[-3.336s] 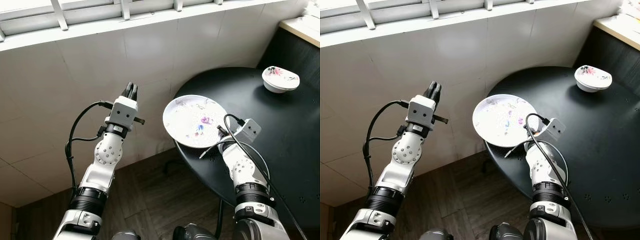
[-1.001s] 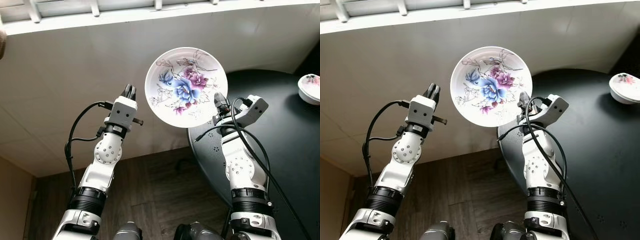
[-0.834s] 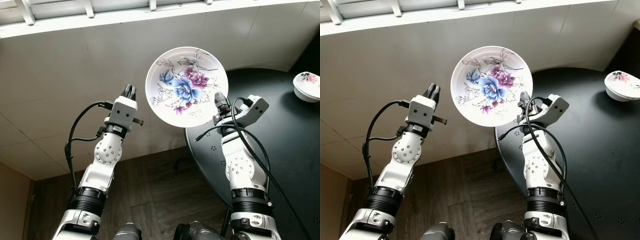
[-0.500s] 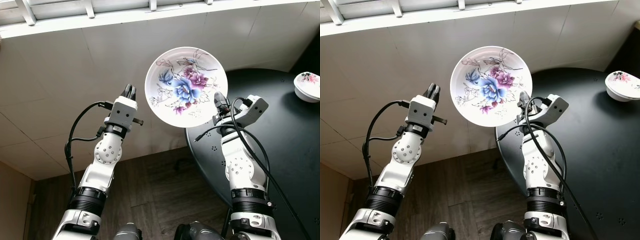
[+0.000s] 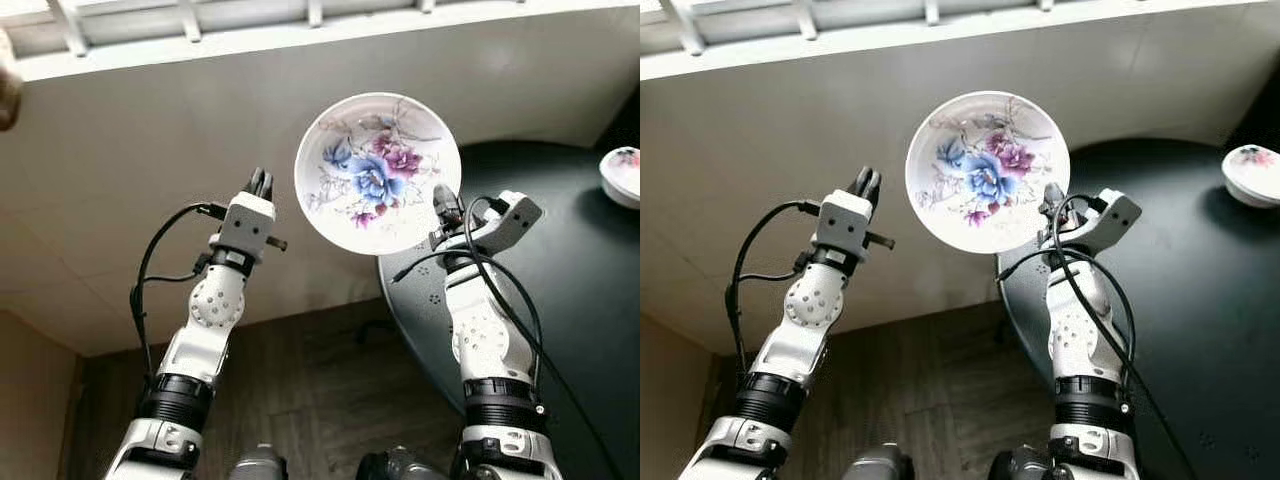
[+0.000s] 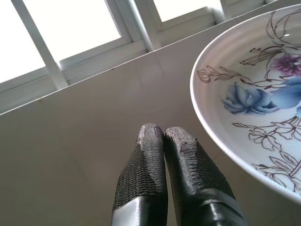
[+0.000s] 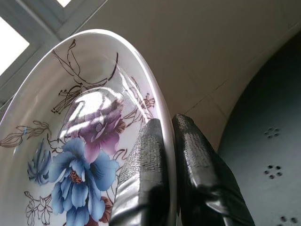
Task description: Kitchen organization
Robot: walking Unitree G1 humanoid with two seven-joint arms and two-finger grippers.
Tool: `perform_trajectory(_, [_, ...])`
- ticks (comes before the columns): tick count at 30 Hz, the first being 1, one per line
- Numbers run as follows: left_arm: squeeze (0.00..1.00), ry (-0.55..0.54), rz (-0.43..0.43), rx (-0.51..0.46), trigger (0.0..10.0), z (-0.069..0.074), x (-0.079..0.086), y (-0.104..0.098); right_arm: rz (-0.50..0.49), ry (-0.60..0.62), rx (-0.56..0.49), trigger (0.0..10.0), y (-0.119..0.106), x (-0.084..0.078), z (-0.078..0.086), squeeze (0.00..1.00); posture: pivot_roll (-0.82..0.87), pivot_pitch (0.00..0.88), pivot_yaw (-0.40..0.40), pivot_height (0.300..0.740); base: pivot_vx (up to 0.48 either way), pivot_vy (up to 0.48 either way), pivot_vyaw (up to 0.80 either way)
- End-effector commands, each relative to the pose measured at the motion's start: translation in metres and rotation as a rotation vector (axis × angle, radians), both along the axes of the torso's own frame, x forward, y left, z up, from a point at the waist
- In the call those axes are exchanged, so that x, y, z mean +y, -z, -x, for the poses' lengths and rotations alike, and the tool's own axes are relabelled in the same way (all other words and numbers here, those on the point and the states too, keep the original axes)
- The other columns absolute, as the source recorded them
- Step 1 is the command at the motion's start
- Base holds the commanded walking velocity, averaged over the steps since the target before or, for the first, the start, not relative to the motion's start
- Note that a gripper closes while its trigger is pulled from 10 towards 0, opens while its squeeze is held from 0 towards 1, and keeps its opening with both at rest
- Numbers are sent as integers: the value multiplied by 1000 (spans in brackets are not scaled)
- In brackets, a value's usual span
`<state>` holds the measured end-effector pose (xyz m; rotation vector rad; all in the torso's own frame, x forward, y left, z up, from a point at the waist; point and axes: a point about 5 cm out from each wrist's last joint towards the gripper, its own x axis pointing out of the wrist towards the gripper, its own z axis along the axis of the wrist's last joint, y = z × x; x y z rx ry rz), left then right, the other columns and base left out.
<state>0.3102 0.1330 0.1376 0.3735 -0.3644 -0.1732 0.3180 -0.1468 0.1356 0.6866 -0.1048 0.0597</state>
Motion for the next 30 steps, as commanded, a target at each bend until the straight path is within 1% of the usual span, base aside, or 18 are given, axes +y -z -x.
perform_trajectory(1, [0, -4, -9, 14, 10000, -1, 0, 2, 0, 5, -44, 0, -8, -1, 1, 0, 151, 0, -17, 740, 0, 0, 800])
perform_trajectory(11, [0, -6, 0, 25, 10000, -1, 0, 3, 6, 4, -45, 0, -8, -1, 1, 0, 149, 0, -19, 740, 0, 0, 800])
perform_trajectory(15, [0, -5, 13, 46, 10000, -2, 0, 4, 5, 5, -45, 0, -9, -1, 1, 0, 148, 0, -19, 740, 0, 410, 800])
perform_trajectory(18, [0, 5, 21, 16, 10000, -1, -1, 2, -3, 11, -43, 0, -8, -2, 1, 0, 149, 0, -19, 740, 0, 480, 800])
perform_trajectory(23, [0, 3, 11, 11, 10000, -1, -1, 1, -2, 13, -39, 0, -8, -1, 0, 0, 150, 0, -19, 740, 0, 0, 800])
perform_trajectory(28, [0, 4, 8, 8, 10000, 0, -1, 1, -24, 26, -28, 0, -7, -3, -1, 0, 151, 0, -19, 740, 0, 0, 0])
perform_trajectory(30, [0, 6, 5, 8, 10000, 0, -1, 1, -2, 14, -33, 0, -7, -2, -1, 0, 151, 0, -18, 740, 0, 0, 0])
